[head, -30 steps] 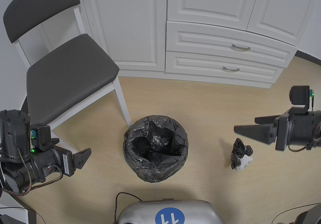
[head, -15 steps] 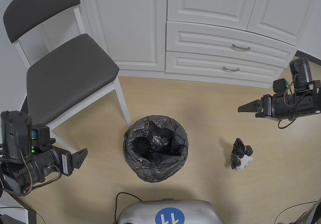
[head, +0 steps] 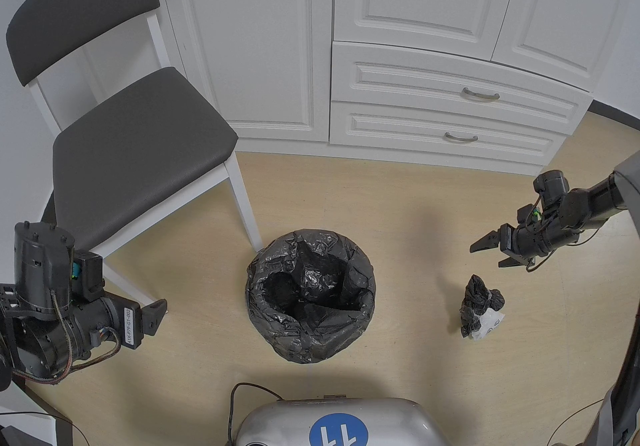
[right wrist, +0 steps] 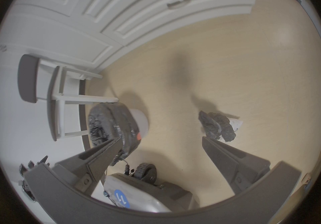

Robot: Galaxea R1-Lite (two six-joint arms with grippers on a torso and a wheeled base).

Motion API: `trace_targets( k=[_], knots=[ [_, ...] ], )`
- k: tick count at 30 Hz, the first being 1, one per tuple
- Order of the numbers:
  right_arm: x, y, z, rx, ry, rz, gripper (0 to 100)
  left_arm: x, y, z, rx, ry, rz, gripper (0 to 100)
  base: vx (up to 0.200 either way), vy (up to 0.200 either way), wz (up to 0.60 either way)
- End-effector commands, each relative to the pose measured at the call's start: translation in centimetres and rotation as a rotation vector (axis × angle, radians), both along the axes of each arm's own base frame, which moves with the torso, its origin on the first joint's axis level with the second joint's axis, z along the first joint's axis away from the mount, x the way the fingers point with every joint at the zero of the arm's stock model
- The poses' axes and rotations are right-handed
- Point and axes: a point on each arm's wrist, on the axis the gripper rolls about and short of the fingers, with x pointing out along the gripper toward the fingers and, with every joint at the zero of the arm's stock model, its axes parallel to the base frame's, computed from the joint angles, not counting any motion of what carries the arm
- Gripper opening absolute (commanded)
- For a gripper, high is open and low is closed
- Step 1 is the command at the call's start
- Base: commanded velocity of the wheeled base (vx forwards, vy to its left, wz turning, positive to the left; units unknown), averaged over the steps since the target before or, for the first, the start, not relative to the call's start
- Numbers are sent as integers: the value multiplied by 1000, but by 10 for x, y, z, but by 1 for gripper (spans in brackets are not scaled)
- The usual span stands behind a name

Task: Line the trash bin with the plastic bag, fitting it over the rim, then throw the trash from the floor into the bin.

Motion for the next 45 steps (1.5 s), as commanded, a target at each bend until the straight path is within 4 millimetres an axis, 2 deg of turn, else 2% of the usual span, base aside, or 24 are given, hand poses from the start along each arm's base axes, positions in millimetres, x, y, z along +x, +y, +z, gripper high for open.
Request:
trace_targets(
  k=[1,2,6,12,16,19,20,24,28,29,31,35,38,41,42,43,44,45],
  knots=[
    [32,-33,-75,-4,105,-46,100,11,6,-12,51,58,44,100,0,0,0],
    [35,-40,-82,-22,98,-33,100,14,9,-16,75,72,70,100,0,0,0],
    [48,-47,-103,-63,94,-22,100,21,15,-25,137,101,136,100,0,0,0],
    [68,-43,-131,-208,124,-6,100,23,16,-26,145,106,151,100,0,0,0],
    [79,-36,-133,-276,173,39,100,24,16,-28,149,115,152,100,0,0,0],
    [86,-22,-151,-316,203,79,100,26,16,-29,152,122,154,100,0,0,0],
    [88,-18,-165,-402,226,81,100,27,16,-30,154,126,155,100,0,0,0],
    [87,-7,-182,-456,248,116,100,29,15,-32,156,132,155,100,0,0,0],
    [86,-5,-184,-456,254,120,100,30,16,-33,157,136,161,100,0,0,0],
    [87,-6,-183,-455,252,114,0,30,17,-33,157,138,166,100,0,0,0],
    [87,-8,-183,-451,252,107,0,30,18,-33,157,138,169,100,0,0,0],
    [90,-11,-159,-438,220,77,0,30,19,-33,156,137,174,100,0,0,0],
    [91,-10,-118,-391,157,40,0,30,20,-32,153,132,182,100,0,0,0],
    [82,-7,-73,-286,95,57,0,31,21,-30,148,123,188,100,0,0,0],
    [82,-7,-73,-286,95,57,0,31,21,-30,148,123,188,100,0,0,0],
    [72,-2,-41,-243,52,84,0,30,22,-28,146,119,188,100,0,0,0],
    [67,1,-29,-231,34,95,0,30,22,-28,146,119,188,100,0,0,0],
    [59,8,-8,-215,3,112,0,30,22,-28,146,117,188,100,0,0,0]
  ],
)
